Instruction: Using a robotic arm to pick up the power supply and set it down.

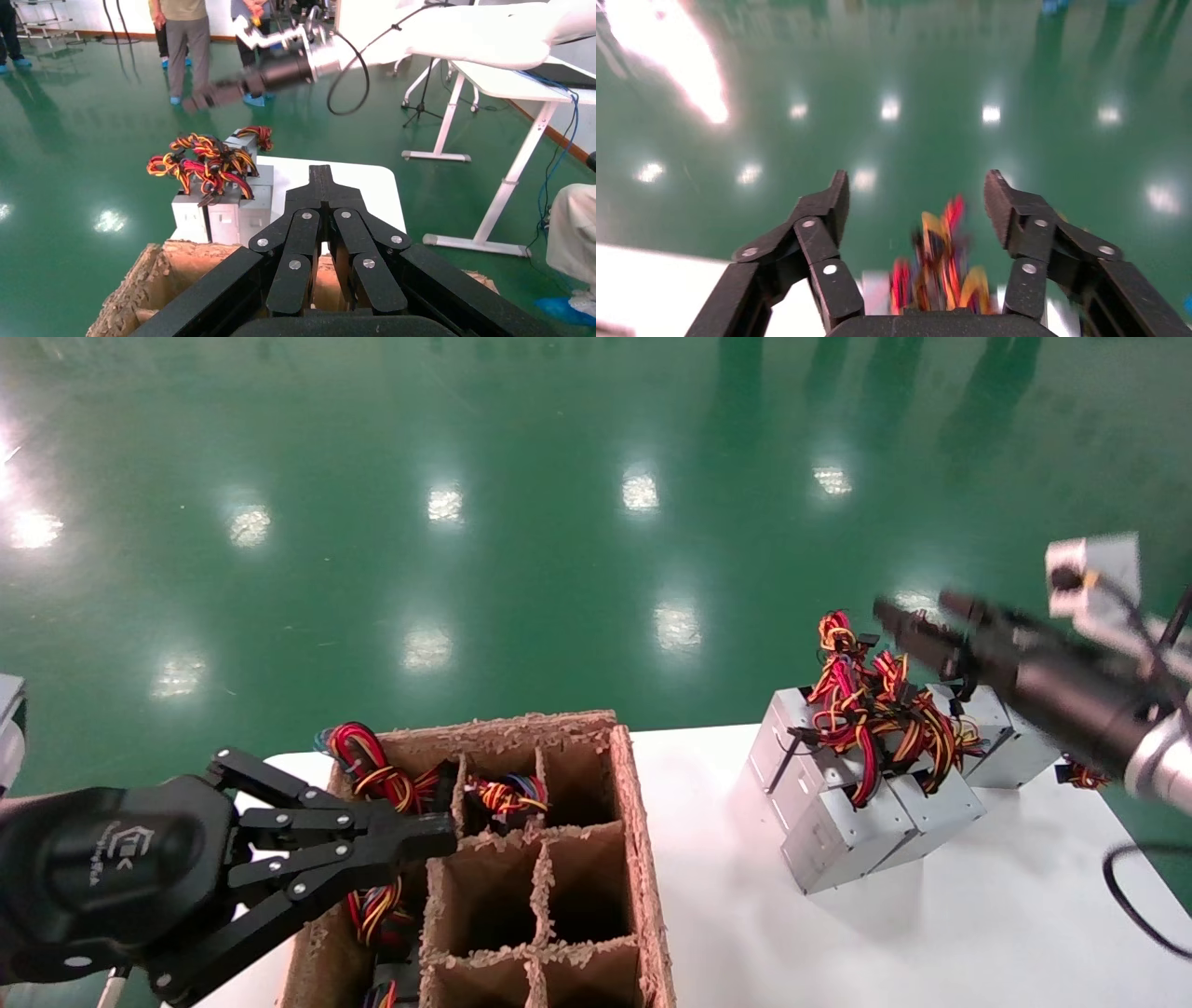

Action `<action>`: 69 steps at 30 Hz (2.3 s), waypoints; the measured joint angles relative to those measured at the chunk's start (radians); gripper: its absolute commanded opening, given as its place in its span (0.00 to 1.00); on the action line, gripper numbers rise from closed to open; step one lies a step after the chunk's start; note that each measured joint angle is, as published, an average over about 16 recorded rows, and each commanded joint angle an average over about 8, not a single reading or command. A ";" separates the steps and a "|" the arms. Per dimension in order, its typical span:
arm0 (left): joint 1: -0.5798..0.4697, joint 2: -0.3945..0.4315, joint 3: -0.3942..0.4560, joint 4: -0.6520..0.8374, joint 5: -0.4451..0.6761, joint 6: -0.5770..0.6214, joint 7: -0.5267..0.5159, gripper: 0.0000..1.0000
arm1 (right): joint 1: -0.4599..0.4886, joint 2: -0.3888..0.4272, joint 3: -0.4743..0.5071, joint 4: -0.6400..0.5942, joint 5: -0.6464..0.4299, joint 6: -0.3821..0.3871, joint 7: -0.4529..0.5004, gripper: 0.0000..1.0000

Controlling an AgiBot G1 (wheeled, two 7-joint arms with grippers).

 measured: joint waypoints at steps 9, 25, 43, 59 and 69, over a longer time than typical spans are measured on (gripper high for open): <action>0.000 0.000 0.000 0.000 0.000 0.000 0.000 0.00 | 0.035 -0.017 0.022 0.000 0.087 -0.089 -0.127 1.00; 0.000 0.000 0.000 0.000 0.000 0.000 0.000 1.00 | 0.049 -0.011 0.060 -0.021 0.298 -0.390 -0.336 1.00; 0.000 0.000 0.000 0.000 0.000 0.000 0.000 1.00 | 0.067 -0.004 0.106 -0.045 0.549 -0.739 -0.582 1.00; 0.000 0.000 0.000 0.000 0.000 0.000 0.000 1.00 | 0.082 0.001 0.147 -0.065 0.767 -1.042 -0.795 1.00; 0.000 0.000 0.000 0.000 0.000 0.000 0.000 1.00 | 0.088 0.003 0.163 -0.073 0.847 -1.151 -0.866 1.00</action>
